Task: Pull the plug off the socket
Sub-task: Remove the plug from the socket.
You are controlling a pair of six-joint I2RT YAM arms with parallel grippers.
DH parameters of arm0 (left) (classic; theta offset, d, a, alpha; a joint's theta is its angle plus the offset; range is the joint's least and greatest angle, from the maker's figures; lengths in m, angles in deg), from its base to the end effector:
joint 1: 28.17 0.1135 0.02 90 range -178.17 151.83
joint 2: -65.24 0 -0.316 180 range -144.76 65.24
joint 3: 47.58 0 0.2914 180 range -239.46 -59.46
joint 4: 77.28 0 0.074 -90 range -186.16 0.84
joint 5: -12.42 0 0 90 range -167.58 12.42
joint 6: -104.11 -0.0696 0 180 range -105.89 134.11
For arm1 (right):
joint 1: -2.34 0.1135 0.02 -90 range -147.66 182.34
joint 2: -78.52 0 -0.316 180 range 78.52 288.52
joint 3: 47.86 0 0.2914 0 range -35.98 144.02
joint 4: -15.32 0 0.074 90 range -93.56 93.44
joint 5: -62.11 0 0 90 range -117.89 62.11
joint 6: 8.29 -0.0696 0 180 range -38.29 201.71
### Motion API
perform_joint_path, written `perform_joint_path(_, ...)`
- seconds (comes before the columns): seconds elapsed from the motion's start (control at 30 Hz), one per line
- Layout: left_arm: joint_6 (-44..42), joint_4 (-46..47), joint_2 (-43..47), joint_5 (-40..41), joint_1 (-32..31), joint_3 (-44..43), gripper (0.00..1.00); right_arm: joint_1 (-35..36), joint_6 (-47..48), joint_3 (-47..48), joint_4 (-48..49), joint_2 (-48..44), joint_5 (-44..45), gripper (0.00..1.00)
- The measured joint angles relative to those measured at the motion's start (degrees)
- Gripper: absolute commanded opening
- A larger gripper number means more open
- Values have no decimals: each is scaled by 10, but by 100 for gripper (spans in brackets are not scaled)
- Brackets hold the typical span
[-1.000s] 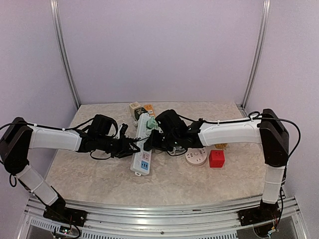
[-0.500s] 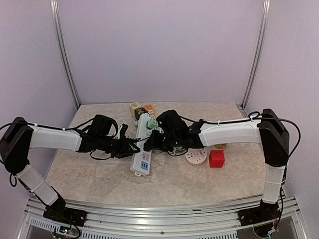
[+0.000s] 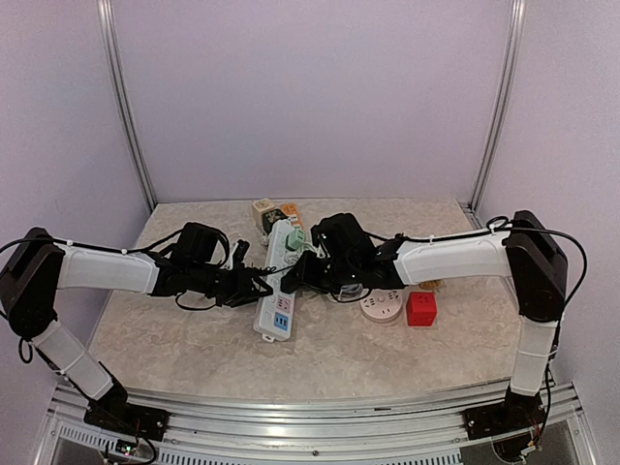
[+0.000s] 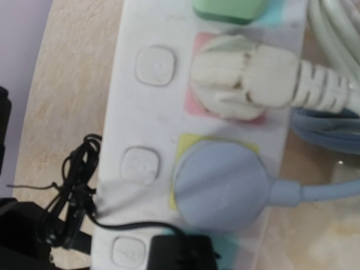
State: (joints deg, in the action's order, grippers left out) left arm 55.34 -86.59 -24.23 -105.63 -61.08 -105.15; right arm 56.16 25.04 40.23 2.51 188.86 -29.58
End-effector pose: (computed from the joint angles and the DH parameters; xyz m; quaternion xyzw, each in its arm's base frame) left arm 0.2898 -0.2265 0.1863 0.0357 0.8885 -0.4176 0.1867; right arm 0.3036 0.4186 0.2170 0.0153 0.8871 0.3864 0.2522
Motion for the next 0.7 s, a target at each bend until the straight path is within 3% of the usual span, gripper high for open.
perform_joint_path(0.7, -1, 0, -1, 0, 2, -3, 0, -4, -6, -30, 36, -14, -4, 0)
